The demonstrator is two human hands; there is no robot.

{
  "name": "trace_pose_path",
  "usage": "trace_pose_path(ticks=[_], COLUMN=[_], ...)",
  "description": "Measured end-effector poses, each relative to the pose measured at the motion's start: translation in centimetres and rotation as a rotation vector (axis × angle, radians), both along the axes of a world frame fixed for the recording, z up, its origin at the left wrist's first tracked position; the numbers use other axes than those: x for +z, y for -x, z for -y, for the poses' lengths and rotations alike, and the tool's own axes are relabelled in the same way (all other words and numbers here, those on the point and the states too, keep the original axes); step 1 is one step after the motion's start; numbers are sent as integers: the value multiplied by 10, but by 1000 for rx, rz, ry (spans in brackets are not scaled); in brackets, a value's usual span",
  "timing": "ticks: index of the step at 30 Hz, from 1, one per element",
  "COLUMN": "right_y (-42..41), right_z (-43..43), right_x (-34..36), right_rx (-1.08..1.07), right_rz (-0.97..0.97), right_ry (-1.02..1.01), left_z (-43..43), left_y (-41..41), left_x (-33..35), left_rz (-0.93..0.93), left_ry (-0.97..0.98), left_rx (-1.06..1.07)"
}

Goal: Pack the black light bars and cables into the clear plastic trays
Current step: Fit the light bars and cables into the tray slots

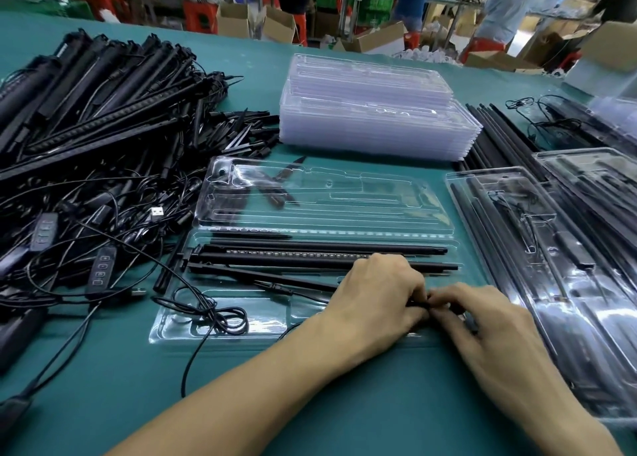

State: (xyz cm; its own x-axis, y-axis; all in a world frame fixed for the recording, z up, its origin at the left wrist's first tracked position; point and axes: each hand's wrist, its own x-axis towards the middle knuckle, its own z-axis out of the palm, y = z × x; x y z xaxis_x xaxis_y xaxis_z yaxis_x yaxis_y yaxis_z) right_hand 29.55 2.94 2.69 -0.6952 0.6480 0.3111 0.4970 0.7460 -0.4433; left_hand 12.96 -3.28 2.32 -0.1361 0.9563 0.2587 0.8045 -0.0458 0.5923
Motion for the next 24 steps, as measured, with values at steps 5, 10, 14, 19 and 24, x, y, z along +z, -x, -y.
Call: trace_pose_path(ticks=[5, 10, 14, 19, 24], right_y=[-13, -9, -2, 12, 17], right_z=[1, 2, -6, -26, -38], right_x=[0, 2, 2, 1, 3], right_rx=[108, 21, -64, -134, -150], right_rz=[199, 192, 217, 276, 277], right_ry=[-48, -5, -38, -65, -31], left_z=[4, 14, 25, 49, 70], left_y=[7, 16, 39, 86, 134], left_x=[2, 12, 21, 26, 22], left_rz=[69, 146, -47, -415, -411], left_ry=[3, -48, -66, 67, 211], left_rx=[-53, -142, -84, 45, 136])
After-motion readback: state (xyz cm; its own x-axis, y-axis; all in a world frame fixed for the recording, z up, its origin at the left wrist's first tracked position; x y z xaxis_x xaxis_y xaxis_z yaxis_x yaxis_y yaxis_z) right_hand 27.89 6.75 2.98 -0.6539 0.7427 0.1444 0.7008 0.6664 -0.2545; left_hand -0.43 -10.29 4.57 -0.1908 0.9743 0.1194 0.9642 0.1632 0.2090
